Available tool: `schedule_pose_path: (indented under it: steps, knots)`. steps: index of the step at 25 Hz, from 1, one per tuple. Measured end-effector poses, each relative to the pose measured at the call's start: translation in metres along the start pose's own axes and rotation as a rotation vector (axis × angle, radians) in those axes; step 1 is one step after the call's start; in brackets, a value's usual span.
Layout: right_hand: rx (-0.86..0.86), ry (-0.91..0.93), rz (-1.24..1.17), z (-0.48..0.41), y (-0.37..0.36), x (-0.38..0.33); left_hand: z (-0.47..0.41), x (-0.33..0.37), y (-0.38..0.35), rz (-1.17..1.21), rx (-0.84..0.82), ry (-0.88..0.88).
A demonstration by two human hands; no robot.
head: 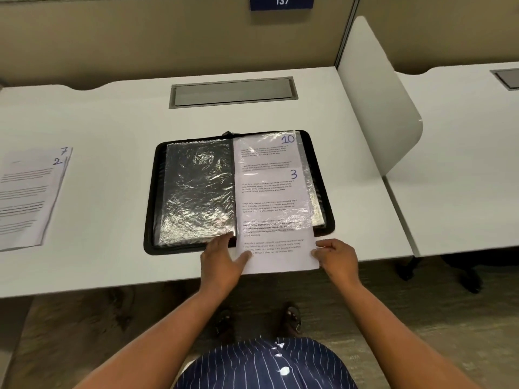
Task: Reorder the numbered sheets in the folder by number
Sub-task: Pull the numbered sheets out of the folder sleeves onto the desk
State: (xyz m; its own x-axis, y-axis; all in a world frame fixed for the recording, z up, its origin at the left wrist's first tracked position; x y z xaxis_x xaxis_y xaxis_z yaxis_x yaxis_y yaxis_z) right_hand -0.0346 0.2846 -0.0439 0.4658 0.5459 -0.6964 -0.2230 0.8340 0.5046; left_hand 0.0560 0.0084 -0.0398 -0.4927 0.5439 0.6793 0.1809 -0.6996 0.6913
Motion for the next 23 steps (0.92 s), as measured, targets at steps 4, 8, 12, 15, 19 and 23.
schedule_pose_path:
  steps: [4,8,12,15,19,23]
  knots:
    - [-0.114,-0.047,-0.088,0.003,0.009,0.015,0.008,0.004,0.002,0.205,0.043,0.154]
    - [-0.252,-0.04,-0.096,0.009,0.021,0.017,0.019,0.005,-0.005,0.515,0.05,0.42]
    - [-0.378,-0.021,-0.05,0.008,0.032,0.027,0.038,-0.003,-0.017,0.833,0.101,0.579]
    - [-0.328,0.014,-0.112,0.004,0.031,0.022,0.053,-0.008,-0.024,0.878,0.128,0.633]
    - [-0.269,0.046,-0.155,0.0,0.025,0.007,0.07,-0.008,-0.029,0.904,0.093,0.658]
    - [-0.261,0.028,-0.133,0.007,0.021,0.011,0.065,-0.002,-0.023,0.959,0.113,0.632]
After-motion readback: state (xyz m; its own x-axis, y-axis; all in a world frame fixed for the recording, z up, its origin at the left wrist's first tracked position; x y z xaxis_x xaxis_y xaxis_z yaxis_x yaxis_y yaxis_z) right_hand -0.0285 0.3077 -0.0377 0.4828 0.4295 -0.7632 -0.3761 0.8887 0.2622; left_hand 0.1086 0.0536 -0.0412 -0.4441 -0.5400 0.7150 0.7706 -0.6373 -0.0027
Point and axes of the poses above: each hand's wrist, its own z-axis away from the middle knuckle, its own y-axis out of the back of the hand, x = y × z, the point moved 2 cm from there along -z, towards the middle knuckle, and after that the axes turned 8 degrees about z, right-handed, at the moved point
